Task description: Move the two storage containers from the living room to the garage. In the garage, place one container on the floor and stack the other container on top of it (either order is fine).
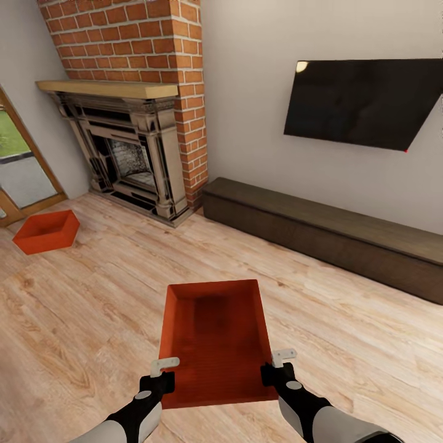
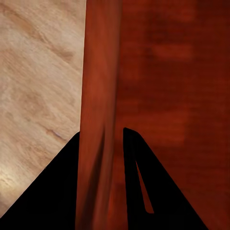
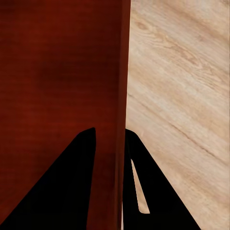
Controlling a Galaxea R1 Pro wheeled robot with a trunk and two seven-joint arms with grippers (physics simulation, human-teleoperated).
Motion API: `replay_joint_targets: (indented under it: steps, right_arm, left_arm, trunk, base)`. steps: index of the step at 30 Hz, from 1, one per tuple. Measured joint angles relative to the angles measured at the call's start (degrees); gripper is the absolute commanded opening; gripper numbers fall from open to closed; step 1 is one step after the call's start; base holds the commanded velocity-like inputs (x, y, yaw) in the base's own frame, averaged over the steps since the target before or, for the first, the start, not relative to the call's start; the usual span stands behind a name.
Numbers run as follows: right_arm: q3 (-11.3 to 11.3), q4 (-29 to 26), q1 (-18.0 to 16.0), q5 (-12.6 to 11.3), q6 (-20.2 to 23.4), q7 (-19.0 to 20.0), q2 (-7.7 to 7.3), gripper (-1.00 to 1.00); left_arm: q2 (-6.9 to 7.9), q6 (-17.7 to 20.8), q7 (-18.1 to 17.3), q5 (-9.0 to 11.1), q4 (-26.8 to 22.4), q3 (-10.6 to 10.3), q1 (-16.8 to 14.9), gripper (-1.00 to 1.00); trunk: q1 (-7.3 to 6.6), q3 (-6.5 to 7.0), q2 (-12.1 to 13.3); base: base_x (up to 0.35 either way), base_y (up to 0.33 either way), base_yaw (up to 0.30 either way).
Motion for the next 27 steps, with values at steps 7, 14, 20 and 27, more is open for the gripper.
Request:
replay_joint_targets:
  steps: [7,14,20,27]
  right_arm:
    - [0.01,-0.02,0.00,-0.01,0.00,0.00,0.00,-1.00]
    - [0.02,-0.06,0.01,-0.04,0.01,0.03,0.00,-1.00]
    - [0.01,0.01,0.00,-0.04,-0.01,0.01,0.01,-1.00]
    - [0.02,0.00,0.00,-0.04,-0.01,0.01,0.00,-1.00]
  left_arm:
    - [0.02,0.00,-0.04,-0.02,-0.01,0.03,0.00,-1.00]
    - [0.05,0.00,-0.12,-0.08,-0.02,0.10,0.00,-1.00]
    - [0.01,0.01,-0.02,0.00,0.00,0.00,0.00,-1.00]
    - [0.02,0.01,-0.03,-0.01,0.00,0.02,0.00,-1.00]
  trunk:
    - [0.00,0.66,0.00]
    - [0.00,1.31,0.00]
    - [0.00,1.87,0.00]
    - [0.00,2.53,0.00]
  base:
    - [0.000,0.000,0.000]
    - [0.000,0.000,0.000]
    - [0.000,0.000,0.000]
    - [0.000,0.000,0.000]
